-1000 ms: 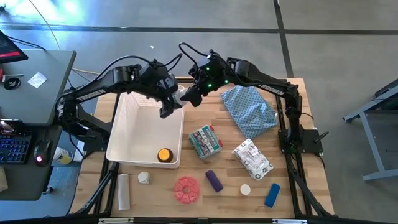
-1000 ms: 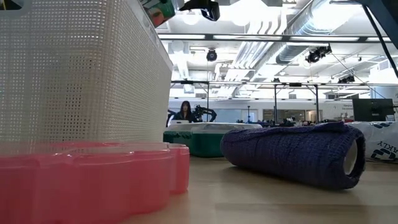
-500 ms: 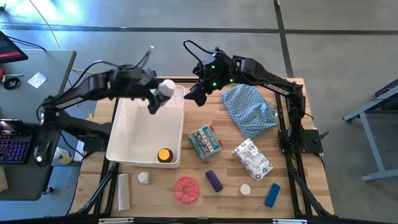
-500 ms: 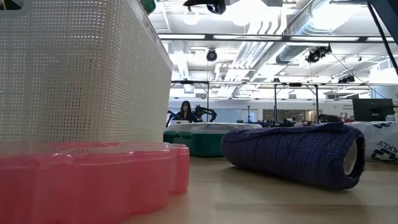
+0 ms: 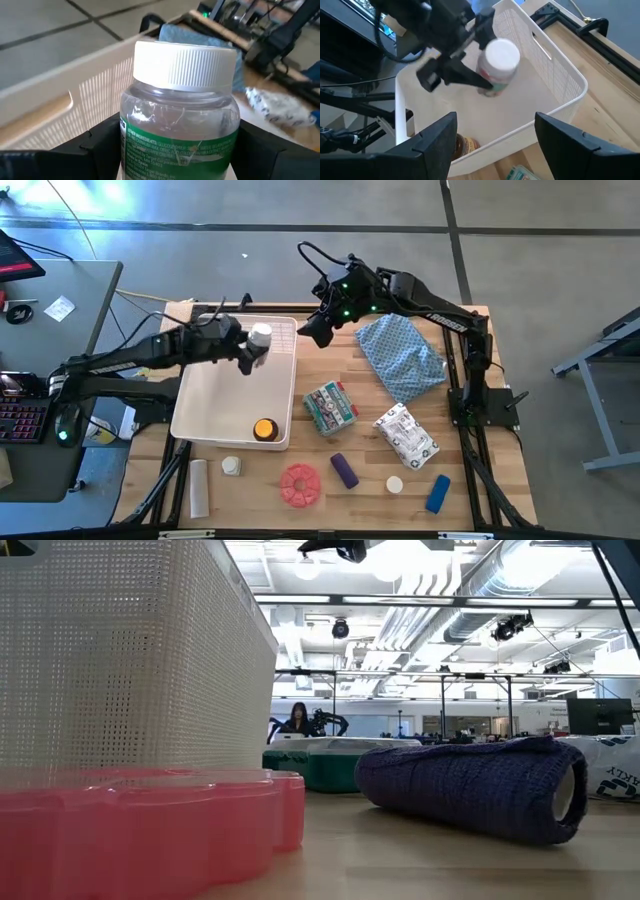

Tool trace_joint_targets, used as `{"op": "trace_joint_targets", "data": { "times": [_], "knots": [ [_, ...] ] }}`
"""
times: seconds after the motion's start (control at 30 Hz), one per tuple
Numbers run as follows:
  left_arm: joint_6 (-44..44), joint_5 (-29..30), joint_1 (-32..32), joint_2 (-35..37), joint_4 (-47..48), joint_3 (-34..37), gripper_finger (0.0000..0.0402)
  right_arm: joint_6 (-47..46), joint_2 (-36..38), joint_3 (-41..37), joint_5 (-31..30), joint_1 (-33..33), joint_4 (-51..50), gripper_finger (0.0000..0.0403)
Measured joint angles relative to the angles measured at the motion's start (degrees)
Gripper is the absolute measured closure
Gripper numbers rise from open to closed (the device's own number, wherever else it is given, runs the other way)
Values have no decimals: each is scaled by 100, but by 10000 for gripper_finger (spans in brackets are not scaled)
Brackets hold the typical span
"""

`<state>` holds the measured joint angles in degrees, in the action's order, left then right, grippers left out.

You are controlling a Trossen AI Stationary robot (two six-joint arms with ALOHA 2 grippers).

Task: Pick & place medical supplies in basket/bin
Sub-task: Put the green medicine bottle into the white bin

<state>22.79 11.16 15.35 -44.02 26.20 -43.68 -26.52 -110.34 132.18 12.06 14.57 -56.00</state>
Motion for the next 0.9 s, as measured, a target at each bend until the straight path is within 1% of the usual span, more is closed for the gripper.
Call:
{"op": "trace_joint_targets", "data": {
  "times": [0.23,0.33,0.43,0.53,0.63,0.9],
  "knots": [
    [42,0,0,-301,-383,617,74,-16,0,0,-5,17,8,147],
    [225,1,0,-503,-543,880,73,-20,0,0,-7,17,4,147],
    [538,-141,0,-767,-679,1053,72,-20,0,0,-12,17,-7,147],
    [748,-306,0,-1059,-696,1088,72,-13,0,0,-12,17,-14,147],
    [753,-338,-1,-1314,-770,1093,71,-2,0,0,-14,17,-14,147],
    [690,-157,0,-1623,-1916,1093,71,0,0,0,-145,17,-88,147]
  ]
}}
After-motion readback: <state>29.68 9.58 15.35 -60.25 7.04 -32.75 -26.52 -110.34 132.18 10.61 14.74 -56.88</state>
